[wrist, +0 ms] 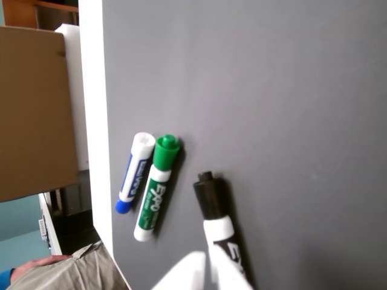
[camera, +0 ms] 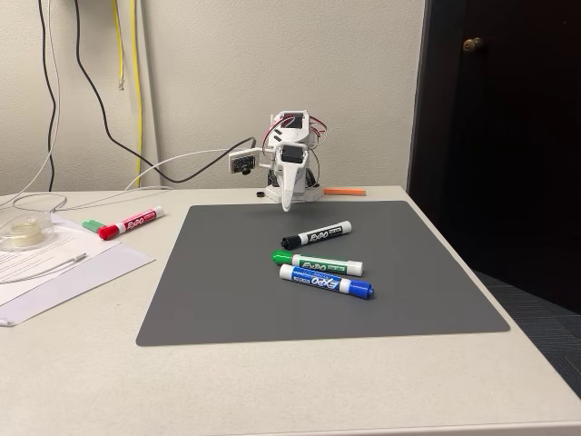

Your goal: Pick up the green marker.

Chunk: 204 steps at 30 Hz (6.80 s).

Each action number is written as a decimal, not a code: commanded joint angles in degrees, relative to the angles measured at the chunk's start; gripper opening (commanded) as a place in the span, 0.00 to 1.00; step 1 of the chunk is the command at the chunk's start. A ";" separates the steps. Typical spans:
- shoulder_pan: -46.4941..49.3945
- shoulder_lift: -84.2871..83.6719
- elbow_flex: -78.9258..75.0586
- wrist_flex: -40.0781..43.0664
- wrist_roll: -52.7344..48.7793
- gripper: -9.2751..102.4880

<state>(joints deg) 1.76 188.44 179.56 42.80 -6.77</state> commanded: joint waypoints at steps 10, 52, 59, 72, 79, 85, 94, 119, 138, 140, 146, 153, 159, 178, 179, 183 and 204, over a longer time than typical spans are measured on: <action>0.18 0.44 -0.09 -14.68 3.52 0.08; 2.20 -10.20 -2.55 -28.04 -6.59 0.08; 0.35 -38.94 -21.45 -29.09 -10.11 0.08; 0.09 -71.46 -54.40 -19.86 -11.34 0.08; -0.88 -80.51 -62.05 -16.96 -12.30 0.08; -2.11 -82.44 -63.19 -14.15 -15.47 0.09; -3.96 -87.71 -63.72 -11.43 -16.00 0.08; -9.23 -105.47 -87.19 4.39 5.36 0.09; -10.46 -112.24 -89.91 3.34 12.57 0.22; -10.46 -112.85 -90.35 3.52 12.57 0.23; -10.37 -114.70 -91.05 4.92 12.92 0.24; -10.72 -118.30 -93.60 7.47 13.01 0.27; -10.99 -119.44 -93.96 8.70 12.74 0.26; -11.16 -119.88 -93.96 8.79 11.34 0.12; -11.16 -119.79 -93.96 8.70 11.34 0.11; -11.07 -119.44 -93.96 8.88 11.16 0.09; -10.37 -88.33 -92.20 26.10 17.31 0.08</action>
<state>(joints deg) -8.70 89.56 87.80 65.65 10.02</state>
